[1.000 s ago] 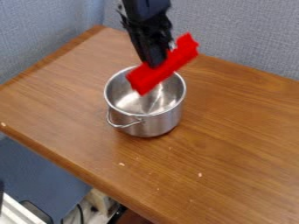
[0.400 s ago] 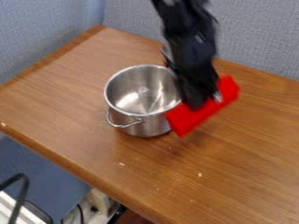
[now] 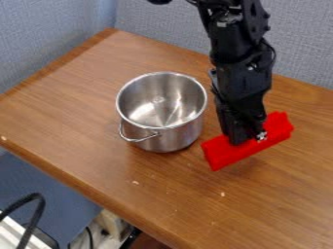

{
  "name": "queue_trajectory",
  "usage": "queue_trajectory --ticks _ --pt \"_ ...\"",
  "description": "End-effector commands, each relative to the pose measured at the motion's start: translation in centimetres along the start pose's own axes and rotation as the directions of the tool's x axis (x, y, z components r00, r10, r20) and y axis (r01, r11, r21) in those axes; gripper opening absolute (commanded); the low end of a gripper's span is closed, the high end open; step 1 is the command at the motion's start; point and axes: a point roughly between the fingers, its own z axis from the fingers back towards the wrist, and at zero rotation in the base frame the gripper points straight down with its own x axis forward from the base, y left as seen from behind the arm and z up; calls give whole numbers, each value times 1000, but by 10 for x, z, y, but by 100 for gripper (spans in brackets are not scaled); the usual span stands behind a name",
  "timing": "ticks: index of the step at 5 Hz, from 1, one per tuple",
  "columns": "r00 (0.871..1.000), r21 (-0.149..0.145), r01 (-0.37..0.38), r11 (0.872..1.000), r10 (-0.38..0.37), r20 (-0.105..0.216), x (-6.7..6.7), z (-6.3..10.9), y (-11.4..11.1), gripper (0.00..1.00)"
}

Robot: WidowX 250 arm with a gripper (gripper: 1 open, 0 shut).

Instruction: Move the red object from the metal pot to the table

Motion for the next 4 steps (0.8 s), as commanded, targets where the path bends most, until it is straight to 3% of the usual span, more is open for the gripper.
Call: queue_trajectory --ticks 1,3,4 --pt "998 8 55 998 -56 11 -2 14 4 0" --pt "996 14 90 996 -90 -25 6 -5 -4 0" --pt "989 6 141 990 -141 -44 4 -22 -9 0"
